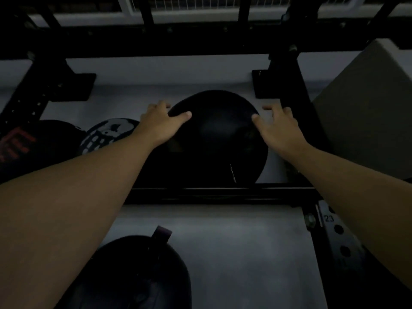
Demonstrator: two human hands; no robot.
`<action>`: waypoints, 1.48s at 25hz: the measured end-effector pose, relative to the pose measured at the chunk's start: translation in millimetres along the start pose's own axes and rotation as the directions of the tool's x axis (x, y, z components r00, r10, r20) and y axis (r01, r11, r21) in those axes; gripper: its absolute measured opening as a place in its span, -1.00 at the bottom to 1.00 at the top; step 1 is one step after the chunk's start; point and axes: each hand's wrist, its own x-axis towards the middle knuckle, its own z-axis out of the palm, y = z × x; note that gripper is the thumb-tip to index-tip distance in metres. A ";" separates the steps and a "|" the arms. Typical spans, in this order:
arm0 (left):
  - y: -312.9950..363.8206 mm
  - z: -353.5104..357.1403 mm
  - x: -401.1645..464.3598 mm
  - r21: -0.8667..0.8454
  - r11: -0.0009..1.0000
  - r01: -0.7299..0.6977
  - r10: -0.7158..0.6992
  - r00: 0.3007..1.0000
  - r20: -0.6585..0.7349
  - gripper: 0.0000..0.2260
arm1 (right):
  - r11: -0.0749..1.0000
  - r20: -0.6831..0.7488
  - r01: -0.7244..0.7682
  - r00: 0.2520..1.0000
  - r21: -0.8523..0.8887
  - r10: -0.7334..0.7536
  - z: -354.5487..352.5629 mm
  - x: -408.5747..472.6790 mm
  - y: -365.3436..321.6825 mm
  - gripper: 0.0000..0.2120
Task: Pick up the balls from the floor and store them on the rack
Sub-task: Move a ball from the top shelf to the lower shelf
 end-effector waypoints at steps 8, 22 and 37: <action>-7.8 59.4 28.7 -0.296 0.953 0.070 -0.108 0.988 -0.115 0.10 | 0.929 0.106 -0.178 0.983 0.326 0.151 48.0 49.6 43.9 -0.20; -20.5 72.9 22.3 -0.437 0.896 0.083 -0.182 0.965 -0.189 -0.03 | 0.758 0.118 -0.312 0.946 0.573 0.300 78.0 59.3 44.3 0.04; 11.4 -11.4 -55.1 -0.800 0.599 0.041 -0.172 0.982 -0.078 -0.11 | 0.559 0.068 -0.189 0.971 0.807 0.230 -14.8 -18.2 -10.8 -0.02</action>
